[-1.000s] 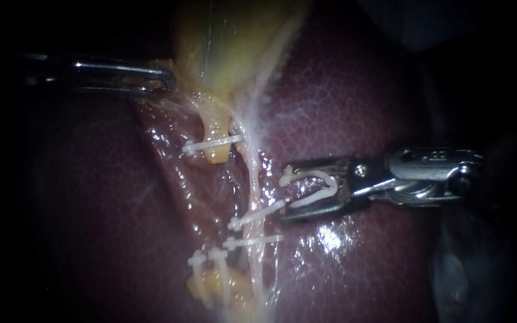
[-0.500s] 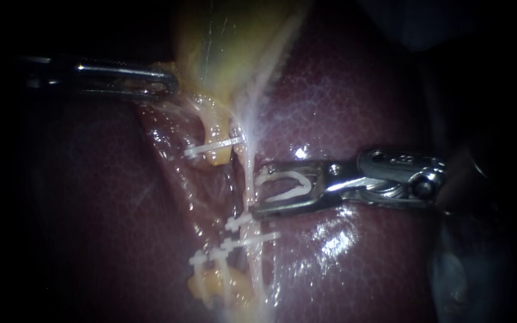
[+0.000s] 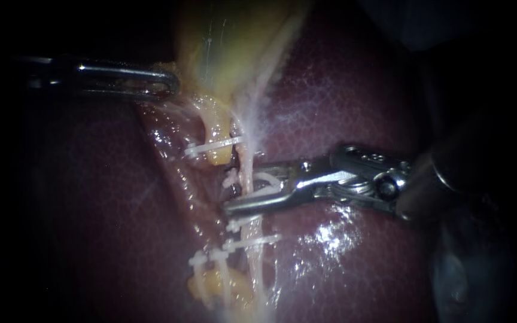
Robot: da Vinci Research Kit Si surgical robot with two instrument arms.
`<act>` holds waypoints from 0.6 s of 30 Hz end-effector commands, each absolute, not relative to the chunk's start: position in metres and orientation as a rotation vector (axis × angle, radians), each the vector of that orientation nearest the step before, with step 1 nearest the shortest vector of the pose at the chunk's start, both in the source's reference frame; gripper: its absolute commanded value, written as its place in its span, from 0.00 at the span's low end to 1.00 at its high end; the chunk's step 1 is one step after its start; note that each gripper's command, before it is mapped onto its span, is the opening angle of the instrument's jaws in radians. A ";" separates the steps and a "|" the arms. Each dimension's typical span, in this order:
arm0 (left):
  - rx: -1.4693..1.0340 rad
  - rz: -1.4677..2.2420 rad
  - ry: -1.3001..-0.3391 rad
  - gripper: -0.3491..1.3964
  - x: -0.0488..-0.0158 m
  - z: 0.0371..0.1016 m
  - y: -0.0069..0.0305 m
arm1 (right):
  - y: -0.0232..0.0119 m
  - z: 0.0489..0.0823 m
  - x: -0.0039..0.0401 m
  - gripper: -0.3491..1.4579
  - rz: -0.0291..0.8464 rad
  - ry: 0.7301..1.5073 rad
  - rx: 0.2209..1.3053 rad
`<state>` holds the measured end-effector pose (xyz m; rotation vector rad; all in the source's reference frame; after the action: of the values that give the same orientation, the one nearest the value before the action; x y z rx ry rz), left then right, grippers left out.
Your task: Clipping third clip right tube
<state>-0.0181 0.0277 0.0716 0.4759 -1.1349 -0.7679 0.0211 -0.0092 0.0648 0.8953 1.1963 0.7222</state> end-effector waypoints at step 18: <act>0.476 -0.768 -1.135 0.00 -0.0182 0.0716 0.0277 | -0.0057 0.0583 0.0209 0.45 0.736 1.245 0.929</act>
<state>-0.0182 0.0277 0.0717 0.4767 -1.1350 -0.7673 0.0209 -0.0056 0.0583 0.9290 1.2458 0.7345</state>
